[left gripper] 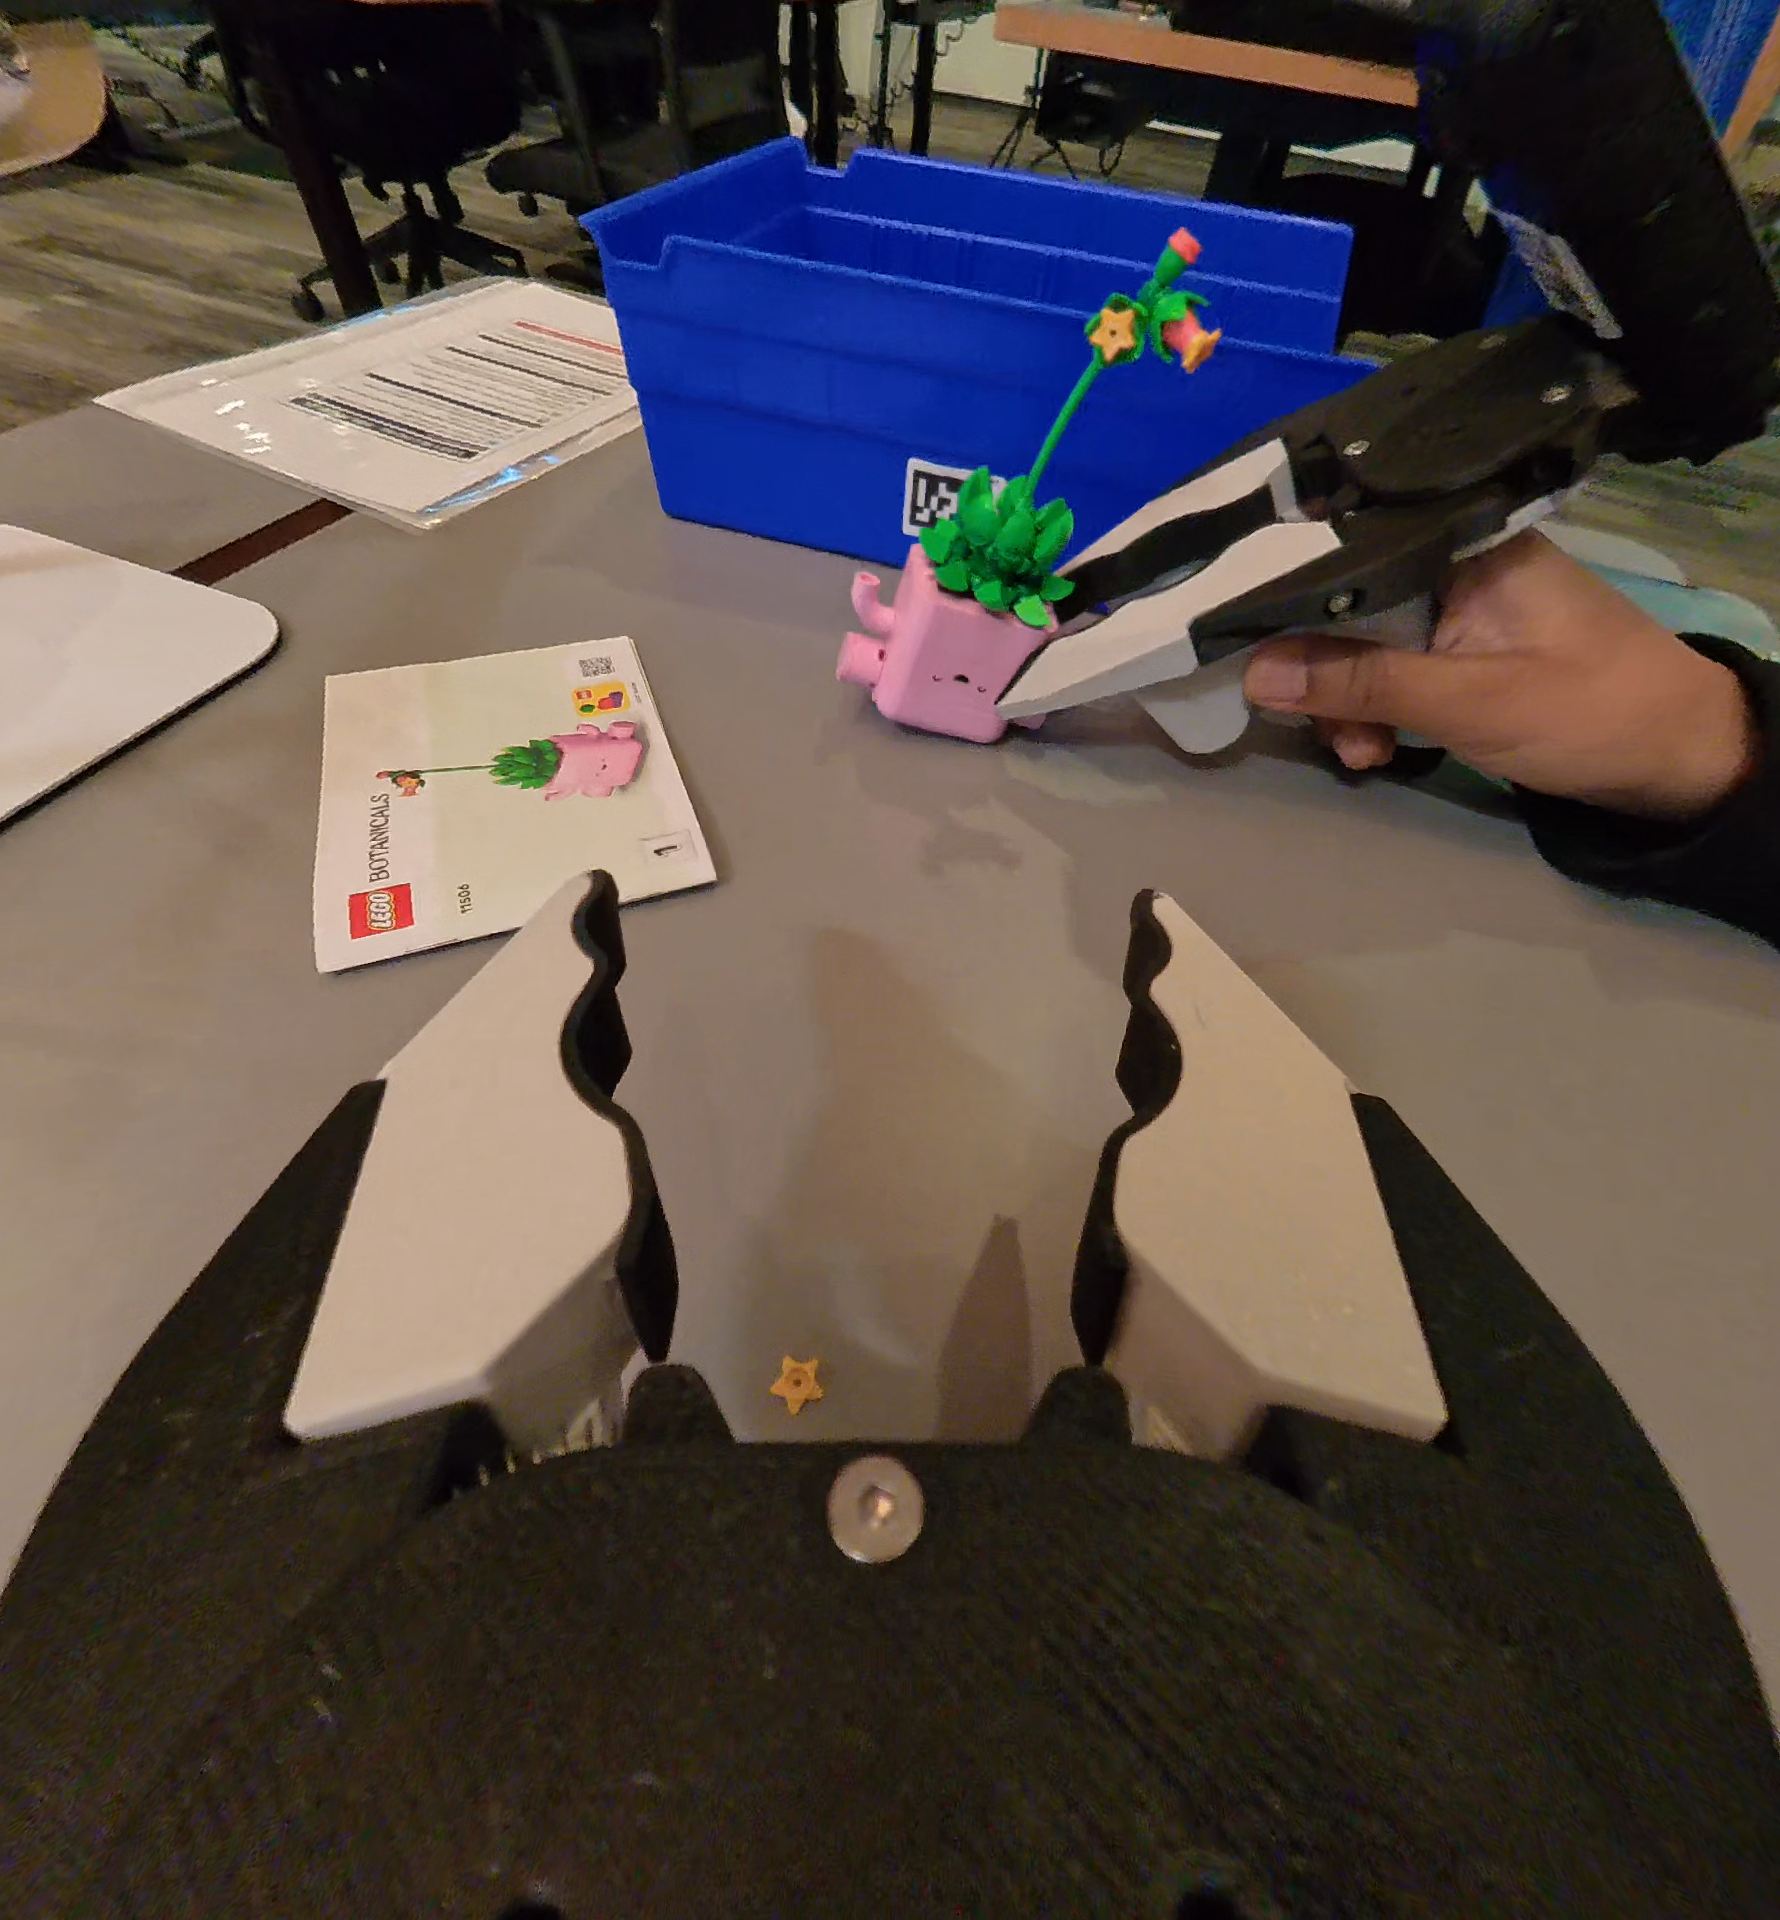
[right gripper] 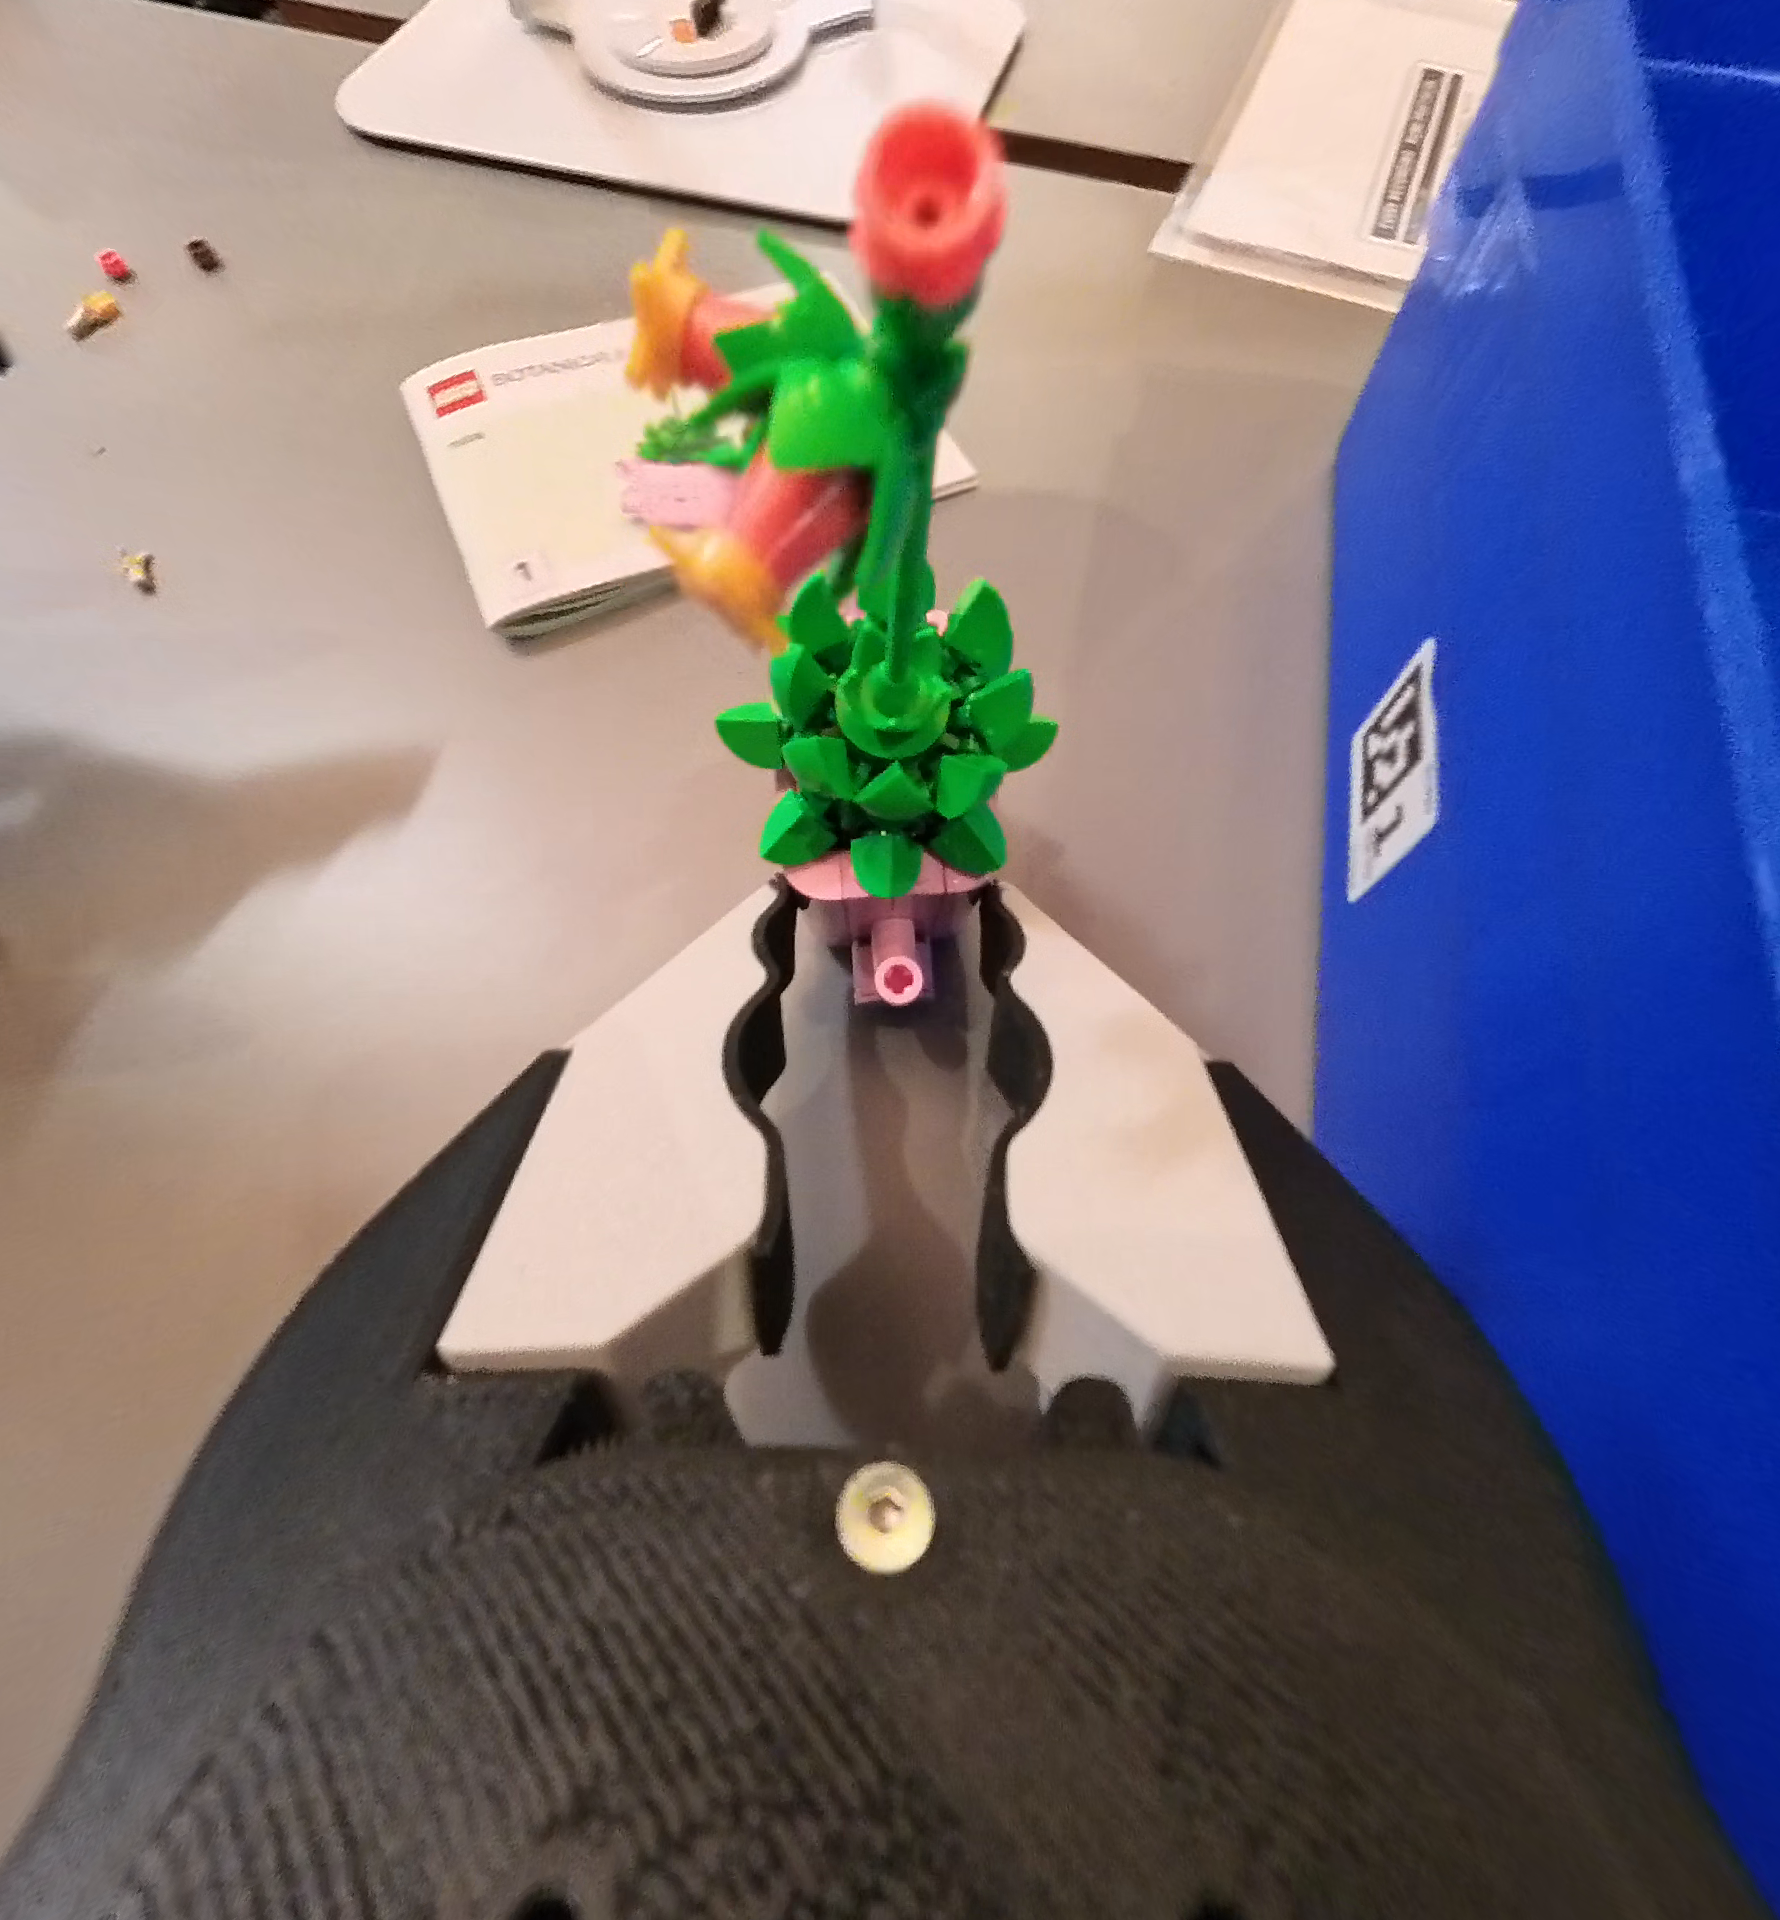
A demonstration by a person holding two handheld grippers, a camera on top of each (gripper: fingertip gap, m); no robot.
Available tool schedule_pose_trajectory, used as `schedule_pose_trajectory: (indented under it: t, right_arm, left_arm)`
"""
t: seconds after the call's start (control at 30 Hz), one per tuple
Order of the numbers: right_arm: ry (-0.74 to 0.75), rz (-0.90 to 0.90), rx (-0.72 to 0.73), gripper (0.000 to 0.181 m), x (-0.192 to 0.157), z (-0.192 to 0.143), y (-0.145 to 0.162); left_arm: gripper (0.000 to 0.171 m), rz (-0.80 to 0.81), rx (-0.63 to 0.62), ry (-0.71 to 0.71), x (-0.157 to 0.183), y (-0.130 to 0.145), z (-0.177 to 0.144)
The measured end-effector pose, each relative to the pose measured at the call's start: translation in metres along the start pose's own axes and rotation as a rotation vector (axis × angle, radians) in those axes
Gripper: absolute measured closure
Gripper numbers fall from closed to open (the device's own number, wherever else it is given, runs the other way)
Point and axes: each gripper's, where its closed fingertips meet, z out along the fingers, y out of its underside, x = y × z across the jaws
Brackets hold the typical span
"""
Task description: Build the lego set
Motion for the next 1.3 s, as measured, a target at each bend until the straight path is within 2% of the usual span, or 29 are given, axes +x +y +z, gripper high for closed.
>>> schedule_pose_trajectory:
  t: [0.27,1.3]
  right_arm:
    - [0.045,0.038,0.013,0.147,0.015,0.008,-0.008]
    - [0.027,0.090,0.032,0.145,0.016,0.005,-0.012]
  left_arm:
    - [0.079,0.002,0.016,0.013,0.004,-0.005,0.000]
    - [0.082,0.016,0.016,0.012,0.006,-0.005,0.001]
